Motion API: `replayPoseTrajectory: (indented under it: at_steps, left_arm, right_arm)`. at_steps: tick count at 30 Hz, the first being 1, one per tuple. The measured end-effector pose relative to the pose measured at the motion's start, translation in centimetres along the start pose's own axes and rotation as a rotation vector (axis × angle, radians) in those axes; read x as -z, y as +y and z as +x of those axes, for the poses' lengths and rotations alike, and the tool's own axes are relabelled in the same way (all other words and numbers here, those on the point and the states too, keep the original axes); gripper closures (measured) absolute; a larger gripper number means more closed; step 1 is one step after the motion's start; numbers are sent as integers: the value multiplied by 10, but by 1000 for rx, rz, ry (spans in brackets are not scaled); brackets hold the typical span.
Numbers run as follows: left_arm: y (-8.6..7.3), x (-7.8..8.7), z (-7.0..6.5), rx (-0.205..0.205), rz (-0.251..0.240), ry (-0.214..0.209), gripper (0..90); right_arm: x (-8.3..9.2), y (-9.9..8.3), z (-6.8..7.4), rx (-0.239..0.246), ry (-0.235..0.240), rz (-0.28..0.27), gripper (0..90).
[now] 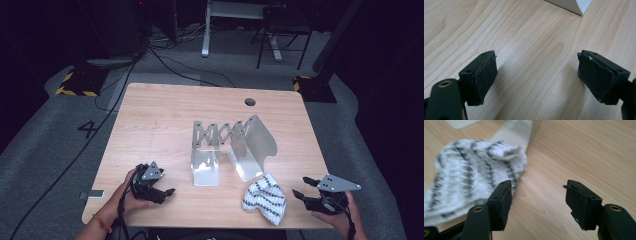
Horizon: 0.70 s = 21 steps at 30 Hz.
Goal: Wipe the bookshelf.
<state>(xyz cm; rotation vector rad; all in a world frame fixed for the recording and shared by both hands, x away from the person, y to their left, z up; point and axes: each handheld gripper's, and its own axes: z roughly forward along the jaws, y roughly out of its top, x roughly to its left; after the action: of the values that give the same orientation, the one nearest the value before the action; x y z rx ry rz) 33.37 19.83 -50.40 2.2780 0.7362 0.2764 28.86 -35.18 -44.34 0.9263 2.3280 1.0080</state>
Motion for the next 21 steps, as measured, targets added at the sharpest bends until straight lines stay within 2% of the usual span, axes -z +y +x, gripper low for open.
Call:
replayPoseTrajectory:
  at_steps: [2, 3, 4, 6, 7, 9, 10, 11, 13, 14, 21]
  left_arm:
    - [0, 0, 0, 0, 0, 0, 163]
    - [0, 0, 0, -1, 1, 0, 163]
    - [0, 0, 0, -1, 1, 0, 163]
    - [0, 0, 0, 0, 0, 0, 163]
    - [0, 0, 0, 2, 0, 0, 163]
    - [0, 0, 0, 2, 0, 1, 163]
    - [0, 0, 0, 2, 0, 1, 163]
    - [0, 0, 0, 1, 0, 0, 163]
    - [0, 0, 0, 0, 0, 0, 163]
    - [0, 0, 0, 0, 0, 0, 163]
    - [1, -1, 2, -11, 3, -7, 161]
  right_arm:
    - [0, -3, -4, 0, -7, 6, 372]
    - [-1, -12, -12, -19, -12, 9, 358]
    - [-1, -12, -12, -19, -12, 9, 358]
    - [-4, -21, -20, -53, -11, 3, 347]
    - [-9, -30, -26, -79, -25, 15, 335]
    - [-10, -34, -29, -94, -29, 15, 332]
    - [-13, -38, -31, -121, -28, 9, 329]
    - [-22, -46, -36, -183, -31, -6, 307]
    - [-26, -48, -37, -193, -36, 2, 299]
    - [-36, -52, -38, -192, -50, 48, 283]
    - [-39, -53, -38, -214, -66, 36, 261]
